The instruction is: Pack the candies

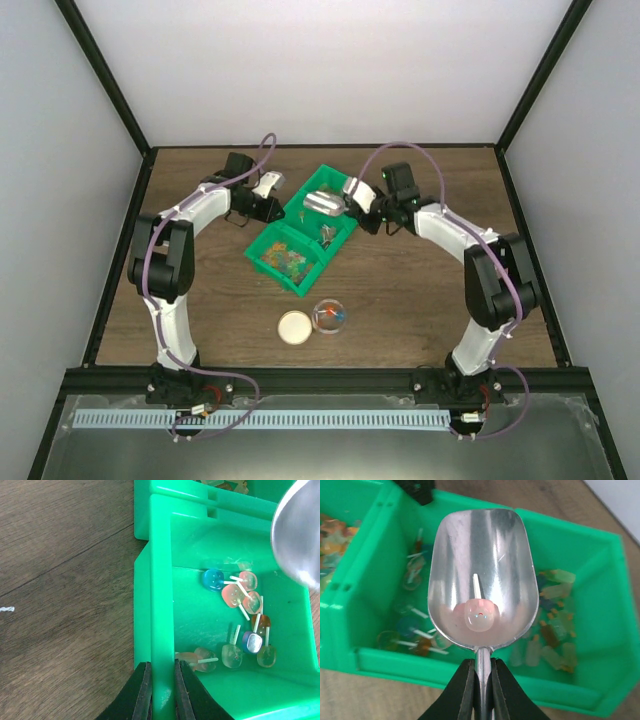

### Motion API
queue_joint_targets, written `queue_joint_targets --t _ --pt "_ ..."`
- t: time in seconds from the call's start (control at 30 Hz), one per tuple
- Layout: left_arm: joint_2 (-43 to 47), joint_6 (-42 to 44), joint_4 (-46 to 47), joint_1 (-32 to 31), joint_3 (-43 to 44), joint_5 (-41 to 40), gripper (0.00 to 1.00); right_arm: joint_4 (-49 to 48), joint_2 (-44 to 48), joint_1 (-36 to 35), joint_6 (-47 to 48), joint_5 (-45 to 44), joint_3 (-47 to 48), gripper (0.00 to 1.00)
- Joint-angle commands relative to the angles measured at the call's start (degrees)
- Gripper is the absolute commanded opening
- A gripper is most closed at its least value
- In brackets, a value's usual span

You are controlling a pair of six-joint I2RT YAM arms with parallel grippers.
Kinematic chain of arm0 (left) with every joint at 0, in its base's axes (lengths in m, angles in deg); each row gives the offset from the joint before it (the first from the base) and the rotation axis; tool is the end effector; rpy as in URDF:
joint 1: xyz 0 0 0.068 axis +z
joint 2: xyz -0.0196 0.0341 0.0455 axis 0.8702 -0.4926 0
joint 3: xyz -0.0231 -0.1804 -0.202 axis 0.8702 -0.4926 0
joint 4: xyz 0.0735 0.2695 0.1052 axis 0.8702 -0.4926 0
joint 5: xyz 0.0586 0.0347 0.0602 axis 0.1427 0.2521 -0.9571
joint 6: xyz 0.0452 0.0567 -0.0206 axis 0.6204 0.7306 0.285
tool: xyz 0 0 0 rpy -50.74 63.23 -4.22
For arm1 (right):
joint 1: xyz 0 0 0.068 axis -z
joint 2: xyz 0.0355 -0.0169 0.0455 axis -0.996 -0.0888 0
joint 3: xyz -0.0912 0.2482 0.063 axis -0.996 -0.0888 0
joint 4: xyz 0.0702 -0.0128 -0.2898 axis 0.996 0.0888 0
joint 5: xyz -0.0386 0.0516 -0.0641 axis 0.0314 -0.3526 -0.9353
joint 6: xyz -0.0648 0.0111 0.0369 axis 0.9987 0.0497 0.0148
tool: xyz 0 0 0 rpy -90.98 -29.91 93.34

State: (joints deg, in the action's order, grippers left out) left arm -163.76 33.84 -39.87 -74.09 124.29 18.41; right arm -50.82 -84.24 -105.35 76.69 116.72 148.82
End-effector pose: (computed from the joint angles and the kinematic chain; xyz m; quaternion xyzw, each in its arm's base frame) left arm 0.4409 -0.1382 0.1486 0.2454 0.9102 -0.2497 0.2212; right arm 0.3831 0.1758 0.1769 -0.5163 0.7322 0.1732 0.4091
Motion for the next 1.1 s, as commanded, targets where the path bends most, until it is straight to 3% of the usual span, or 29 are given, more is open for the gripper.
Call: queue_joint_targets --t 0.0,0.13,0.37,0.7,1.07 --pt "-2.11 -0.23 -1.40 -0.19 0.97 -0.05 0.05 16.77 -2.76 -0.40 5.78 -7.84 11.11 0.01" --pt "-2.28 -0.41 -0.99 -0.19 0.88 0.39 0.05 27.84 -5.16 -2.11 9.69 -11.79 16.18 0.01" --pt "-2.37 -0.07 -0.61 -0.19 0.74 0.66 0.05 37.65 -6.98 -5.77 14.75 -18.04 21.79 0.01" --pt "-2.26 -0.51 0.33 -0.19 0.19 1.37 0.06 50.75 -14.61 -9.24 12.84 -30.67 38.83 0.01" --pt "-2.08 -1.70 2.55 -0.19 -1.04 2.29 0.06 57.51 -15.27 -14.42 20.55 -39.34 40.84 0.01"
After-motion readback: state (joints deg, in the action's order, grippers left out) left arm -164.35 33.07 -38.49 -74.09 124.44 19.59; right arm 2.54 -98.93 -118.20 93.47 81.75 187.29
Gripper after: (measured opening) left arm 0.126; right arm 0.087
